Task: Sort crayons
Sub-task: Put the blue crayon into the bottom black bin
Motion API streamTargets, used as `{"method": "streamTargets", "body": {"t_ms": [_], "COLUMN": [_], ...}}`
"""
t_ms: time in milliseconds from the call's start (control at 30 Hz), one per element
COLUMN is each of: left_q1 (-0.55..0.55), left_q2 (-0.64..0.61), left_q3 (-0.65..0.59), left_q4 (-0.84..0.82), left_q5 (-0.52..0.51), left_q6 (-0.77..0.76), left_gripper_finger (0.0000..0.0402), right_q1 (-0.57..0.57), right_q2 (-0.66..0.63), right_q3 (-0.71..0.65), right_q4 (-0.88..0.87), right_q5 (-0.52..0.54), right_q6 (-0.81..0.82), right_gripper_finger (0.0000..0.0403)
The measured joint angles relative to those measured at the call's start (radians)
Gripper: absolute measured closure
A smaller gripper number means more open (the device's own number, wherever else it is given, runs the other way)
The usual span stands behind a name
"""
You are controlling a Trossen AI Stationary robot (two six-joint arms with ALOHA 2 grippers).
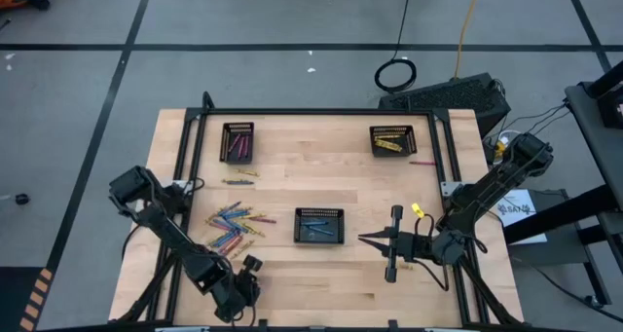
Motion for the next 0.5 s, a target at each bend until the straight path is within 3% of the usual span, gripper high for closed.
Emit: {"method": "streamTargets", "body": {"t_ms": [333,500], "left_q1": [0.008,0.014], "left_q2": [0.009,-0.065], "left_q3": [0.003,0.0], "left_q4": [-0.009,-0.053], "left_q5": [-0.087,-0.356], "left_q6": [0.026,-0.077], "left_gripper_finger": [0.0279,0.0279], "right_q1": [0.0,-0.001], "right_q2": [0.0,0.0], "right_q3": [0.0,0.0], "right_q4": [0.0,0.0], "right_q5": [-0.001,-0.001], "right_q6": [0.014,0.013], "right_gripper_finger": [0.0397,0.0397]}}
